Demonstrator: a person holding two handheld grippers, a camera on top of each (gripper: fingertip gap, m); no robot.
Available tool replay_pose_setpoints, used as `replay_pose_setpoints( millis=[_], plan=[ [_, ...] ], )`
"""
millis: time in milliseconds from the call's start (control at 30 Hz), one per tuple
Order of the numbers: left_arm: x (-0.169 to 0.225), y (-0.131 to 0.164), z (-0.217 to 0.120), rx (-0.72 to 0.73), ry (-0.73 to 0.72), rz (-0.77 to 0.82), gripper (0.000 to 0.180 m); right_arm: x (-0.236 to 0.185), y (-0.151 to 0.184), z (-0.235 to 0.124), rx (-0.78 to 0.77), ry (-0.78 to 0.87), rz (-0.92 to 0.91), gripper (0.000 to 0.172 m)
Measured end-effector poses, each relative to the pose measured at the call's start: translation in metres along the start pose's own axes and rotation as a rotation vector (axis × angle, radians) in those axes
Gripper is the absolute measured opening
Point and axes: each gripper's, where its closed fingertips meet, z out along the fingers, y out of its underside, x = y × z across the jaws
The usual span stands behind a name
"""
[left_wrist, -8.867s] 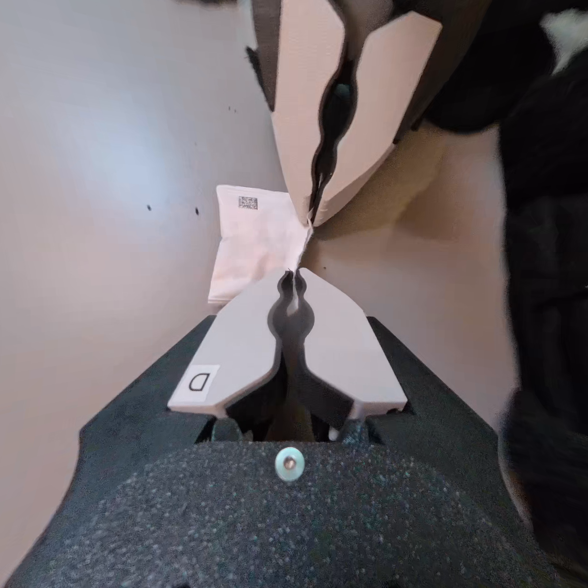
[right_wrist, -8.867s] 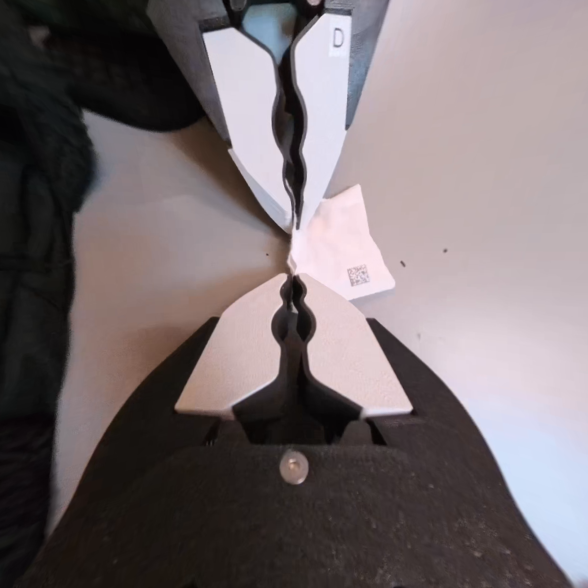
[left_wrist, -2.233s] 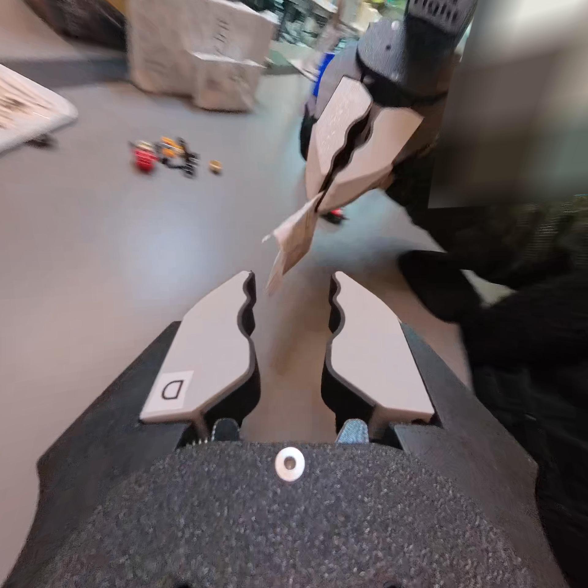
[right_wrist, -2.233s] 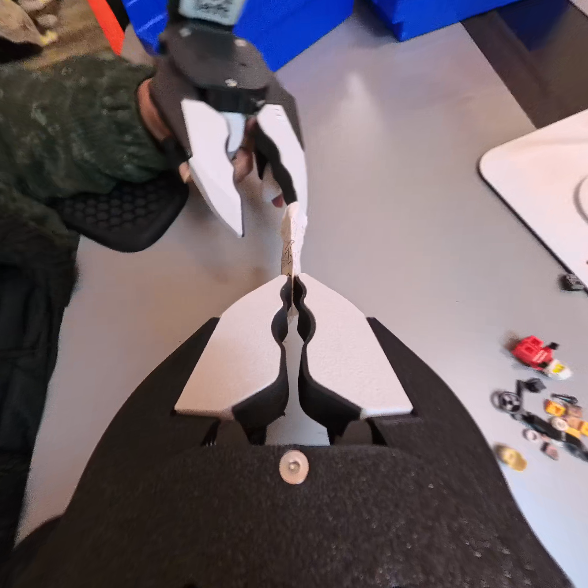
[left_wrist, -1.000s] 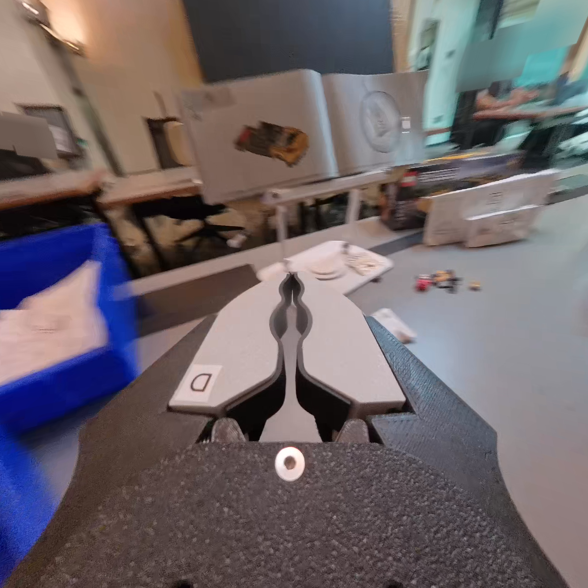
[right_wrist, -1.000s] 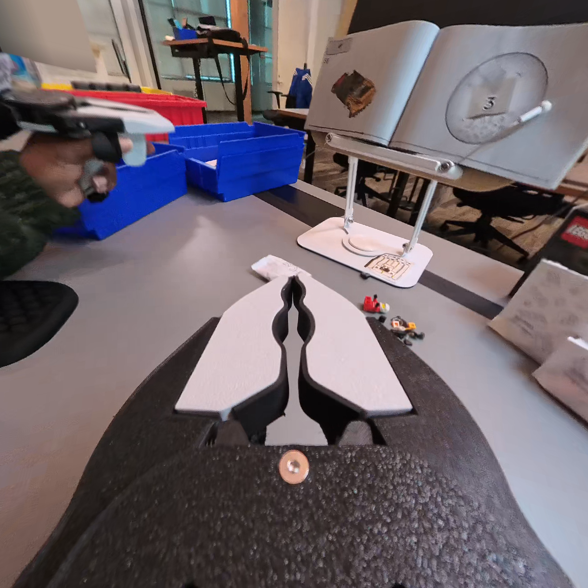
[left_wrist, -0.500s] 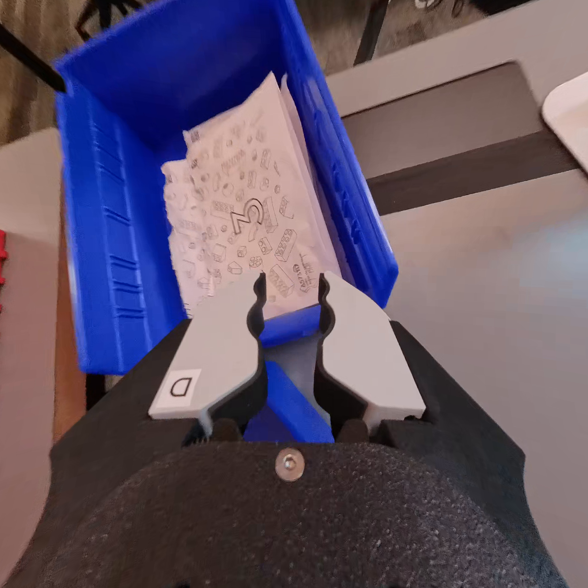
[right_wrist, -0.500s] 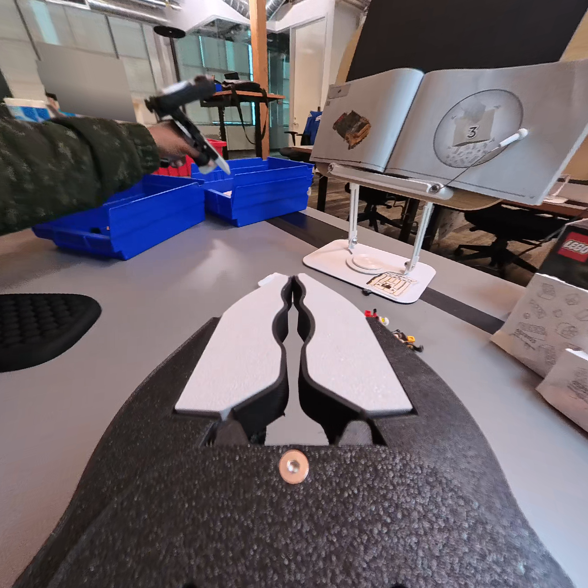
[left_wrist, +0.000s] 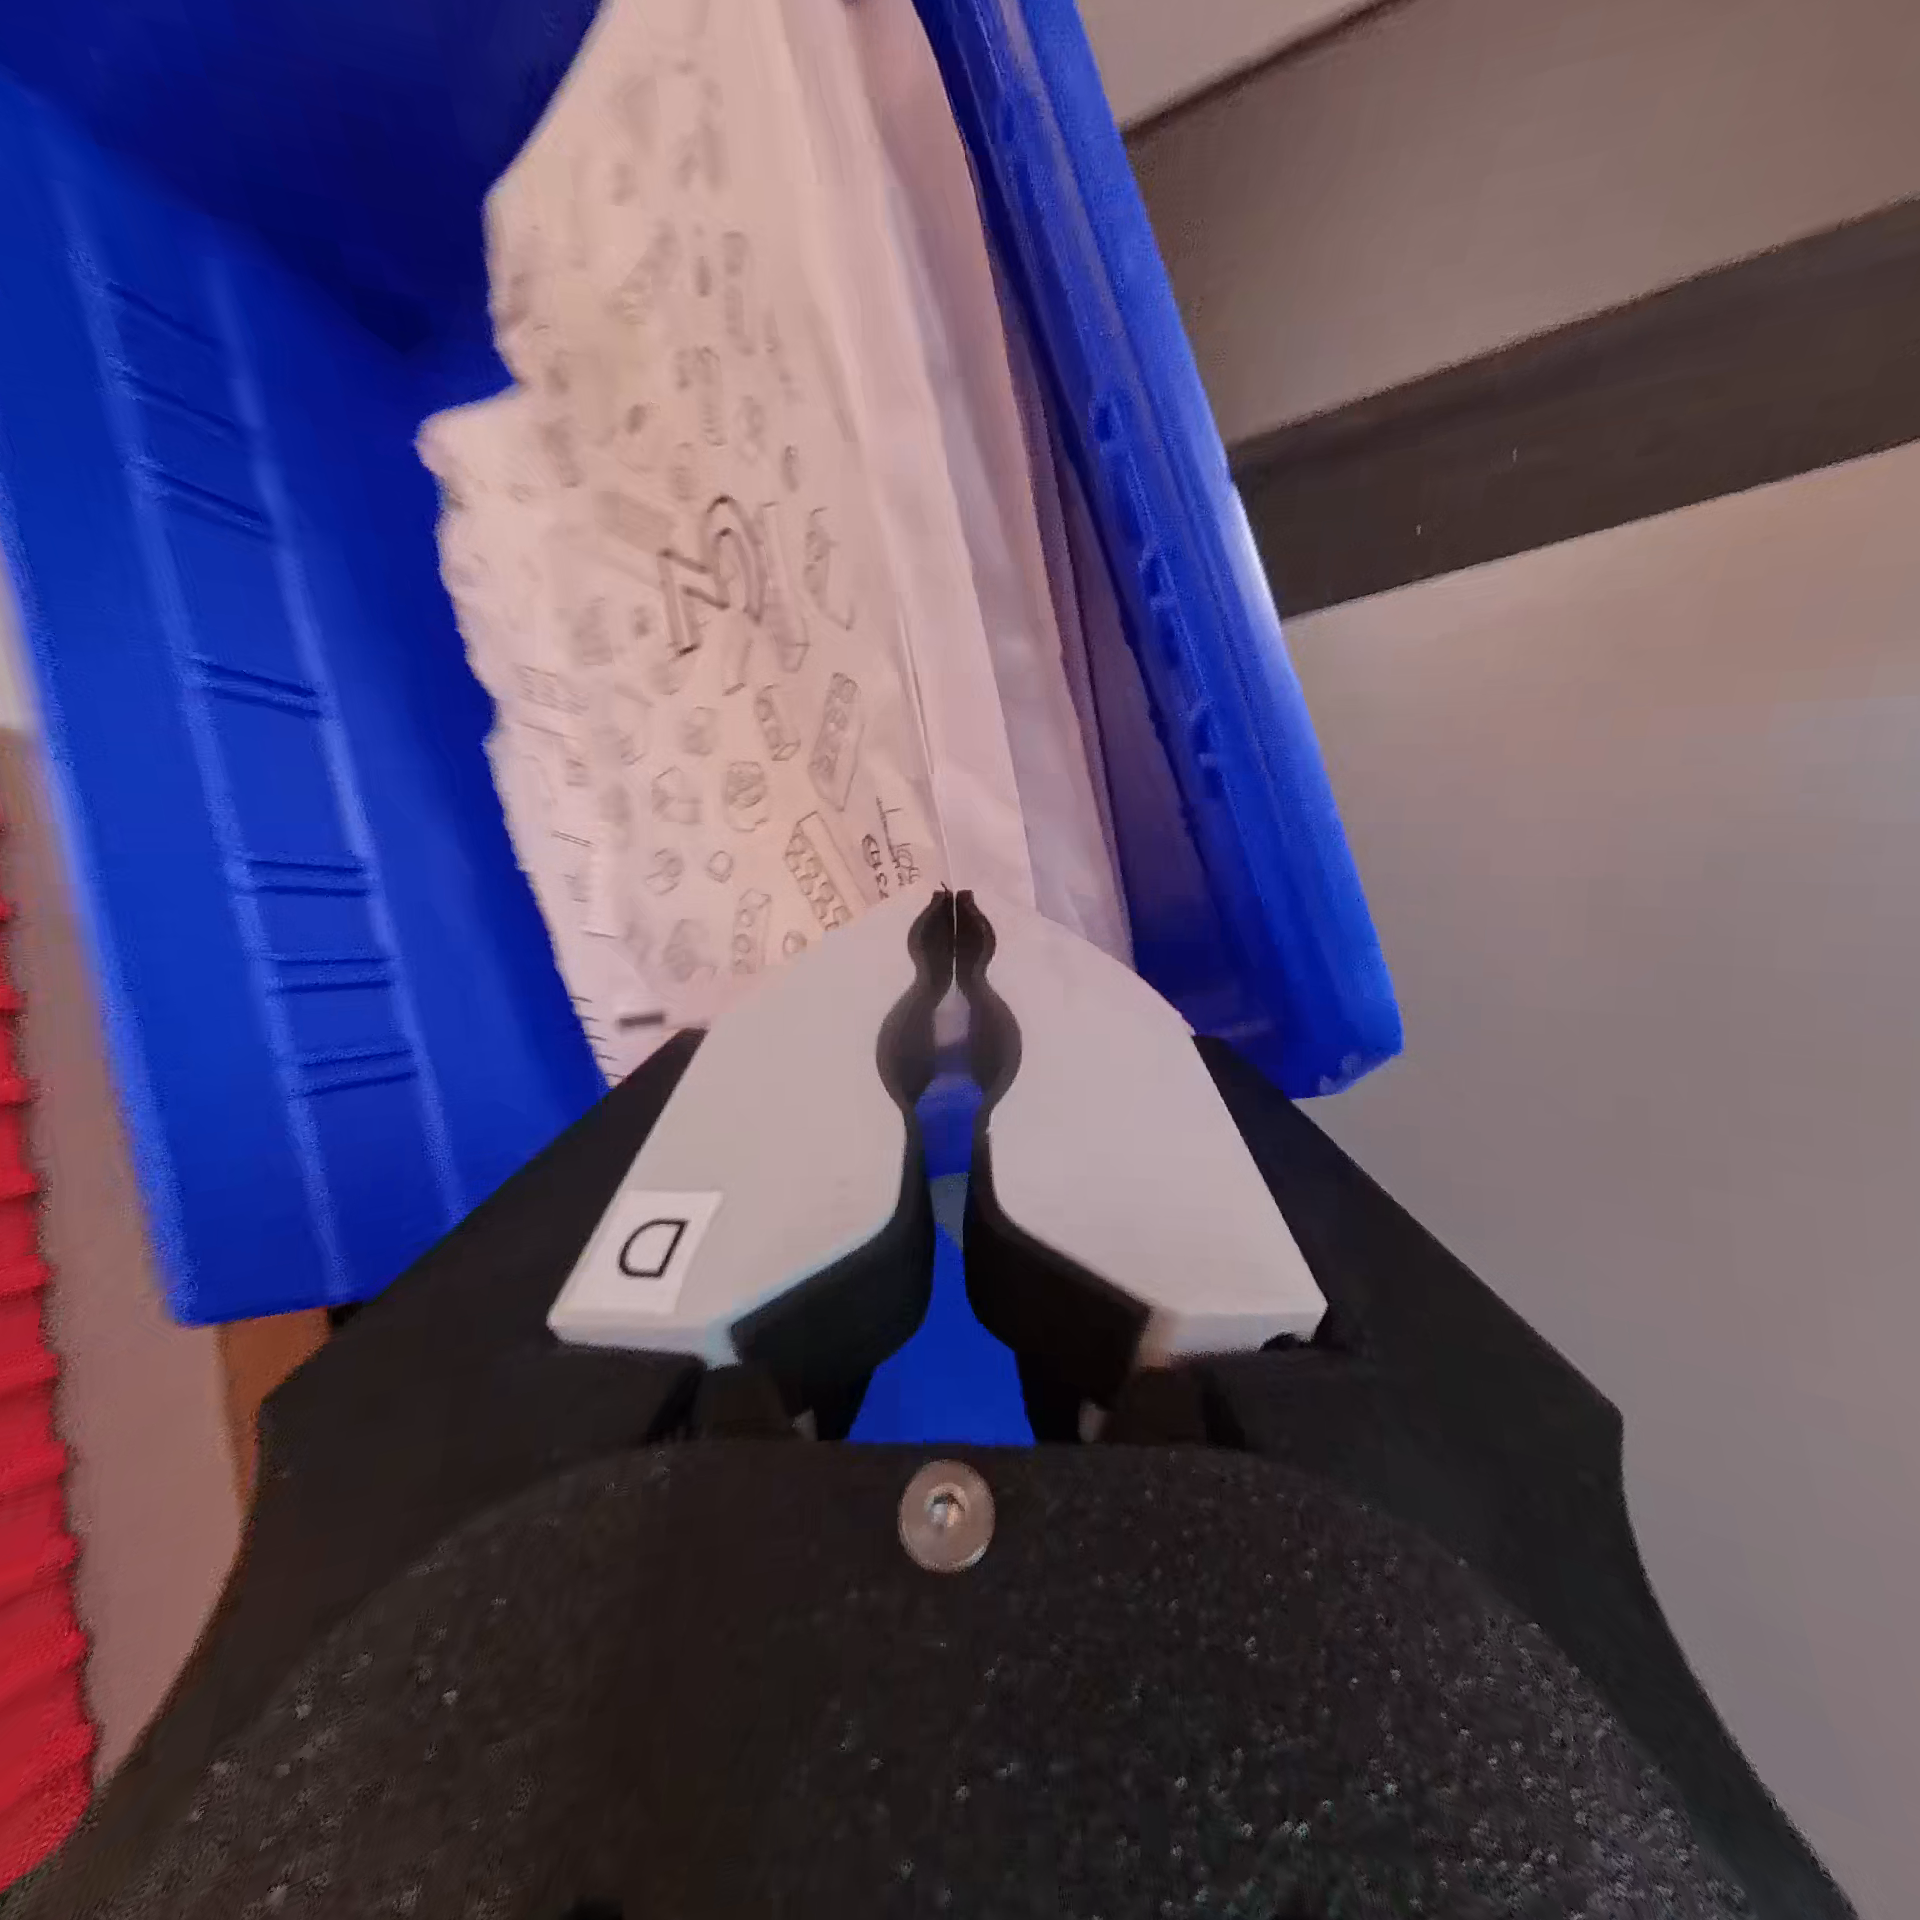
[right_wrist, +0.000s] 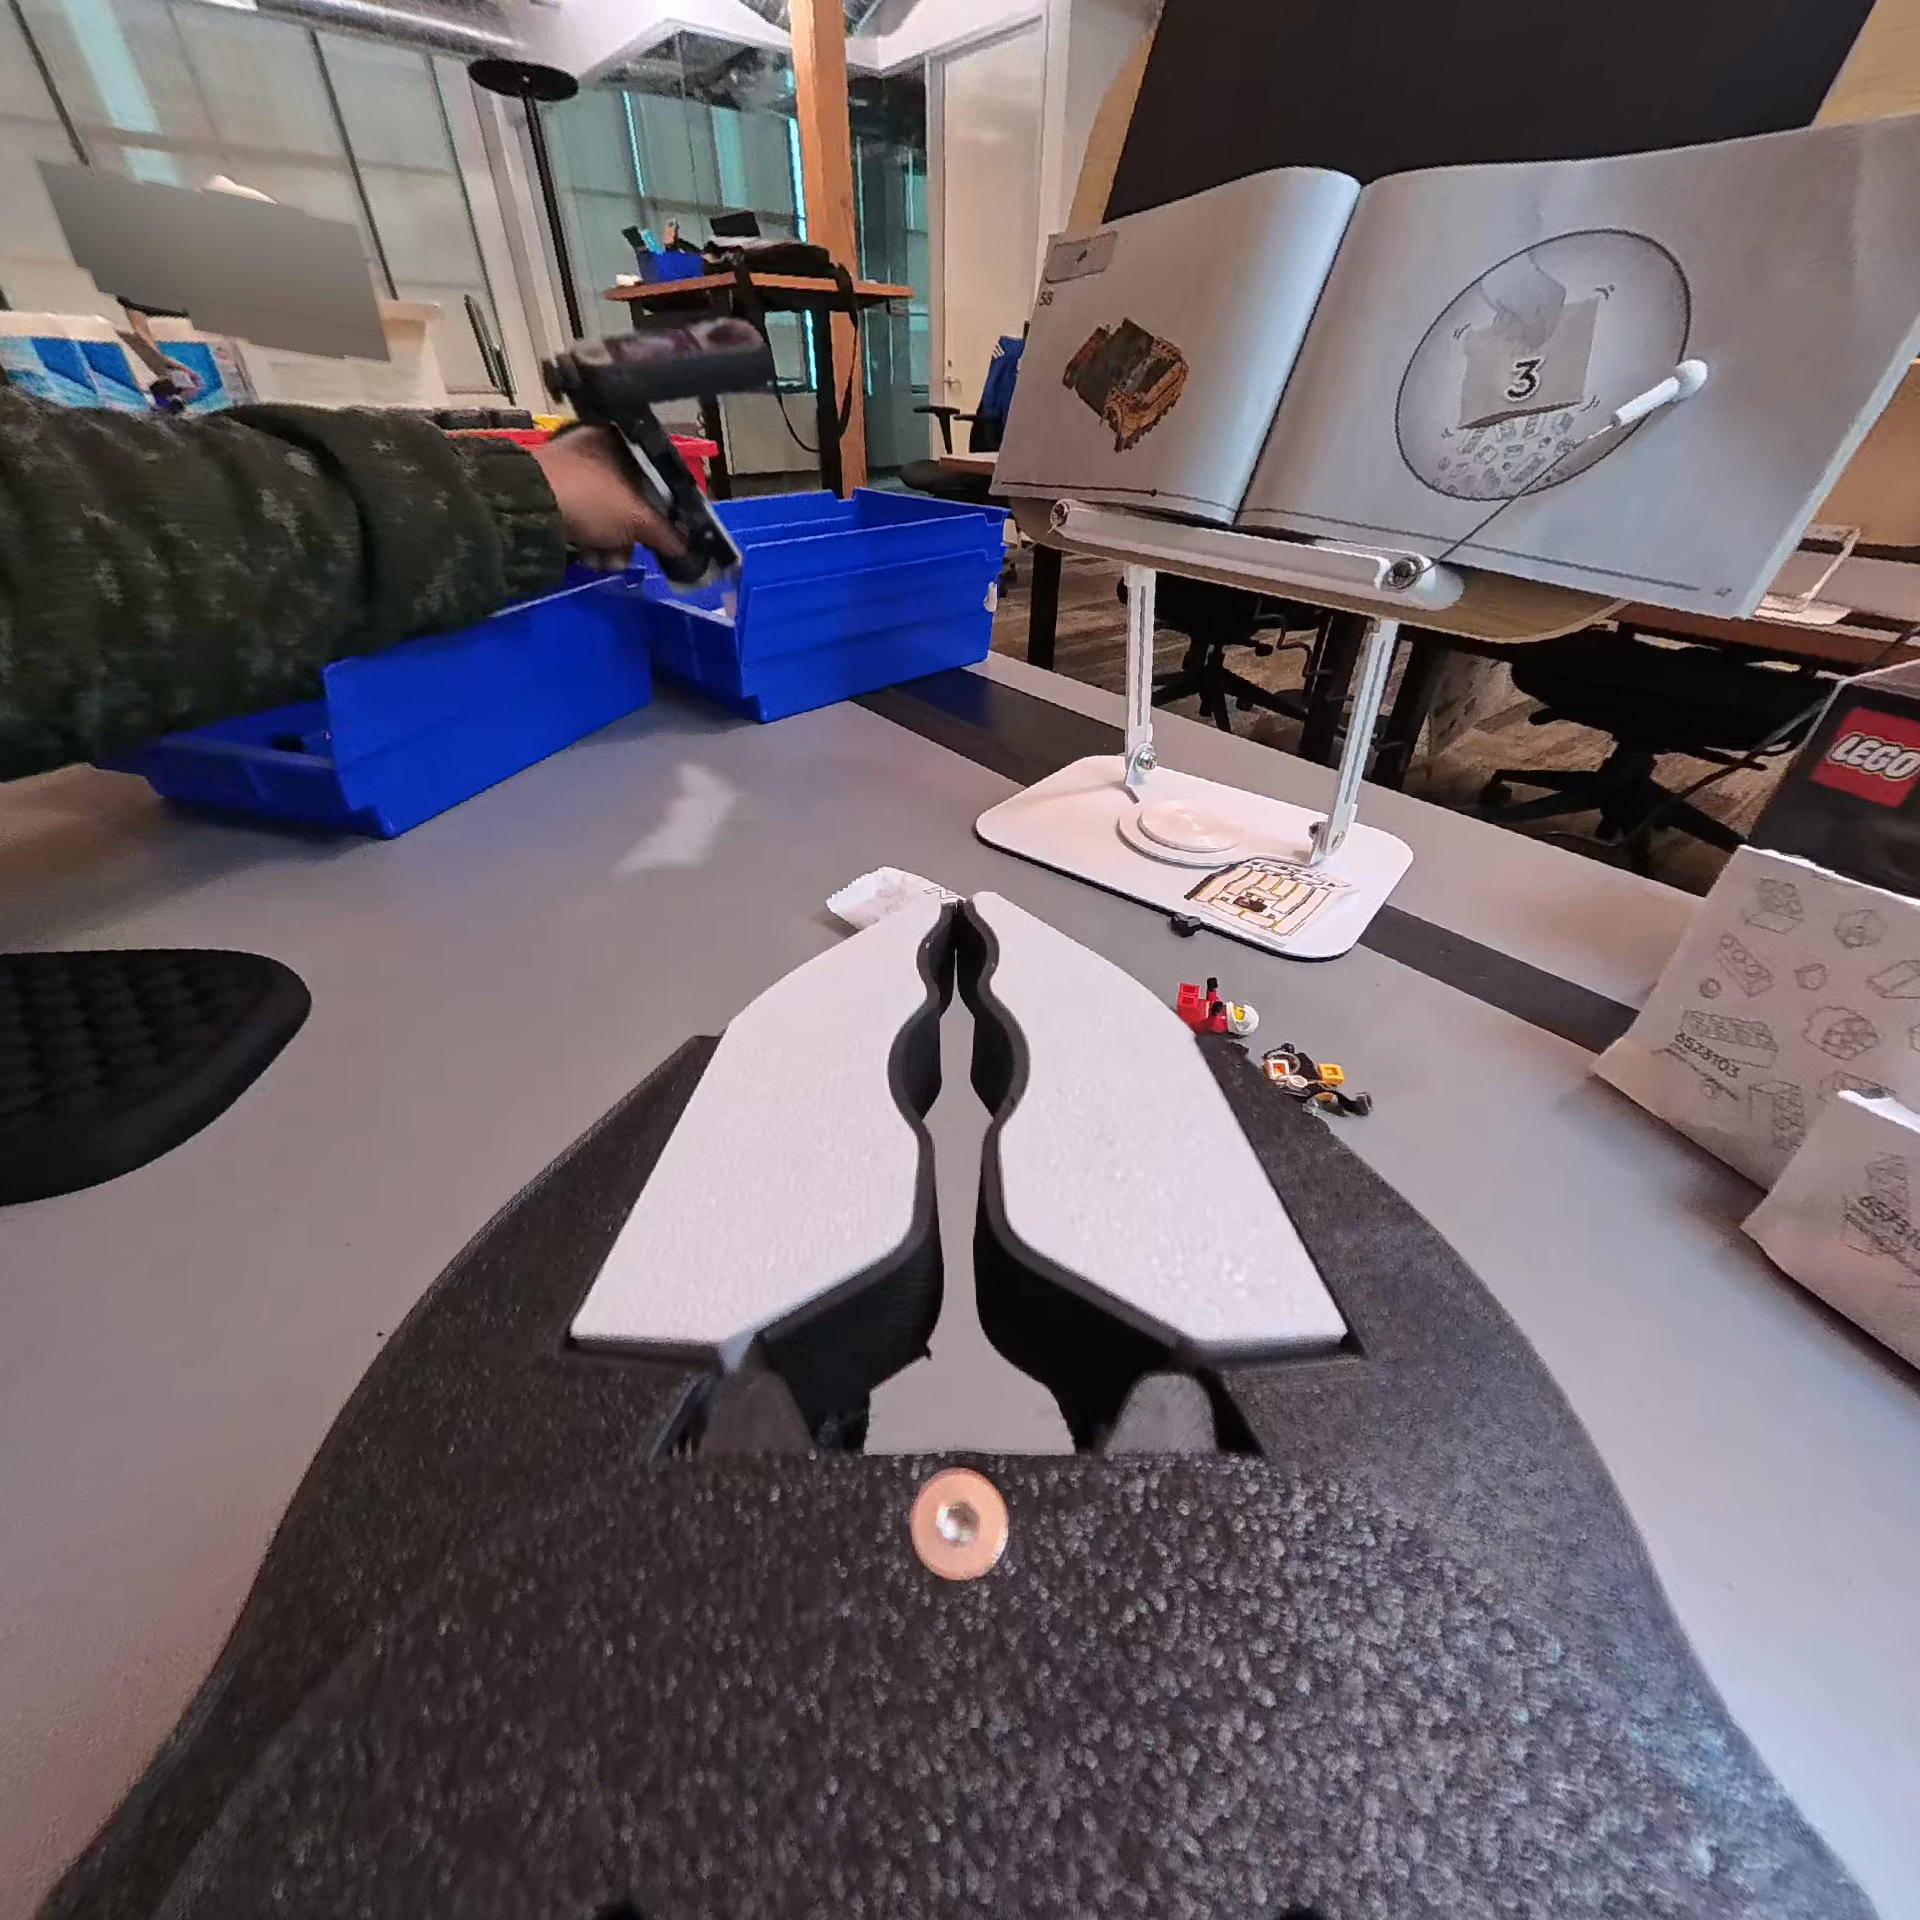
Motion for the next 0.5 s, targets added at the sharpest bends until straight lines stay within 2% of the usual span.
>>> replay_pose_setpoints(
  millis=[133, 267, 400, 500],
  plan=[
    [-0.02, -0.023, -0.049, 0.182, -0.143, 0.03, 0.001, -0.002, 0.0, 0.001, -0.005, -0.001, -0.015, 0.0],
    [-0.014, -0.039, -0.125, 0.399, -0.285, 0.123, 0.0, -0.008, 0.002, 0.004, -0.012, -0.018, -0.006, 0.0],
    [0.04, -0.04, -0.195, 0.623, -0.363, 0.296, 0.0, -0.017, 0.002, 0.008, -0.026, -0.041, 0.021, 0.0],
    [0.101, -0.025, -0.227, 0.751, -0.383, 0.426, 0.001, -0.028, 0.003, 0.014, -0.033, -0.102, 0.094, 0.01]
  ],
)
